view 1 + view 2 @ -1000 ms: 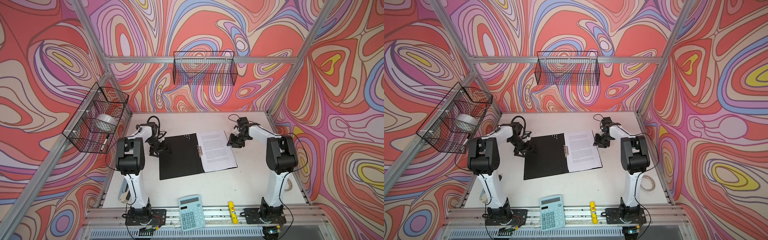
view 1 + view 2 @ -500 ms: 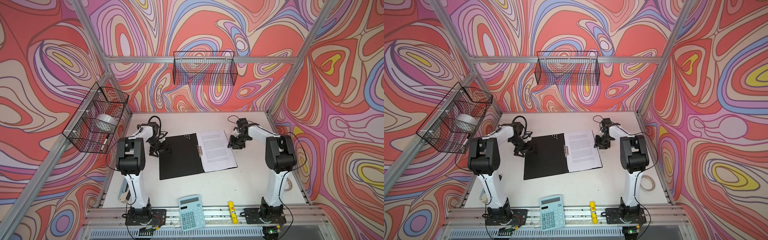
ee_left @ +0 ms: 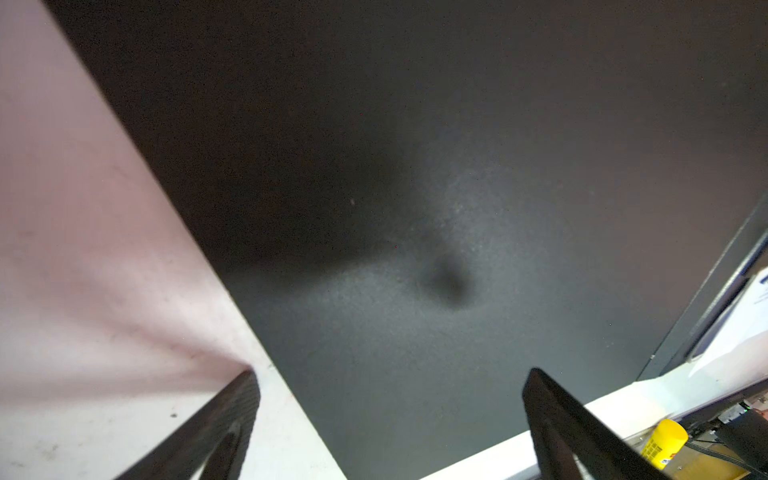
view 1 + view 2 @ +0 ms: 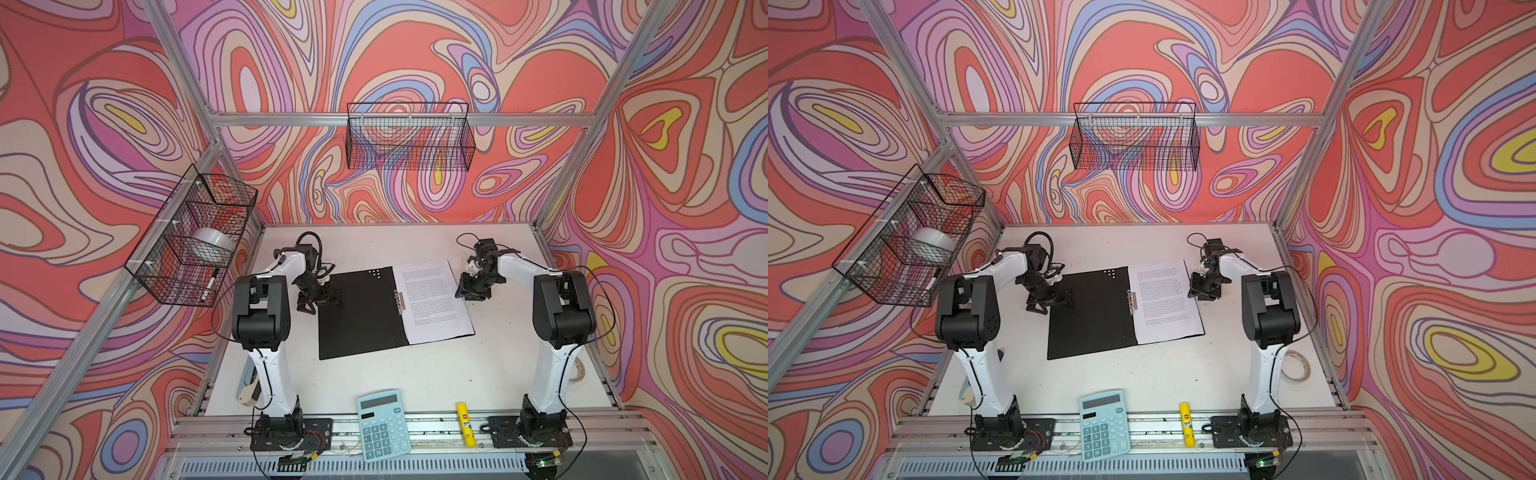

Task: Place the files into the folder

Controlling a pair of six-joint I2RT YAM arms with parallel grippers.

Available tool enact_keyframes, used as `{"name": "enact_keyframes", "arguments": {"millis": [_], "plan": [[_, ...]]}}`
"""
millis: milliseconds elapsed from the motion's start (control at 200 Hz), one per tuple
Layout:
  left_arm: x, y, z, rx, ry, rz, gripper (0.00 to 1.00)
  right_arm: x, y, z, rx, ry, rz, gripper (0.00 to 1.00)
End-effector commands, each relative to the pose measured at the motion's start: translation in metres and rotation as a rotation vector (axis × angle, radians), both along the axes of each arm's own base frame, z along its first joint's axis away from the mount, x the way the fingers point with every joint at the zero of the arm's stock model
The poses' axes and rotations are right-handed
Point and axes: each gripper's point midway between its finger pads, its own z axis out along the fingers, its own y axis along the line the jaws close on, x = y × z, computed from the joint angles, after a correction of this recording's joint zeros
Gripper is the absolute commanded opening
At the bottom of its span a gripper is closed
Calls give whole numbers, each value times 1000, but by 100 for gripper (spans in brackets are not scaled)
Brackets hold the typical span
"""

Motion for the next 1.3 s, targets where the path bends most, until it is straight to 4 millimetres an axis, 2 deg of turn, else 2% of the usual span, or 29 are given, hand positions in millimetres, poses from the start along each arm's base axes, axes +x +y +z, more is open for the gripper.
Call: {"name": "enact_keyframes", "arguments": {"millis": [0,230,581,891,1297], "plan": [[-10,5,-13,10,69,-6,100,-30,-5,-20,-37,110,-8,40],[-10,-1,-16,-30,84,-11,100,-48,6,-23,-107,154,51,40],[-8,-14,-17,-113,113,-3,100,-52,11,-28,-86,172,44,40],[-1,-34,6,-283,75,7,95,-56,11,-32,-79,191,46,40],[4,-47,40,-491,25,31,89,-57,12,-39,-79,214,53,40]]}}
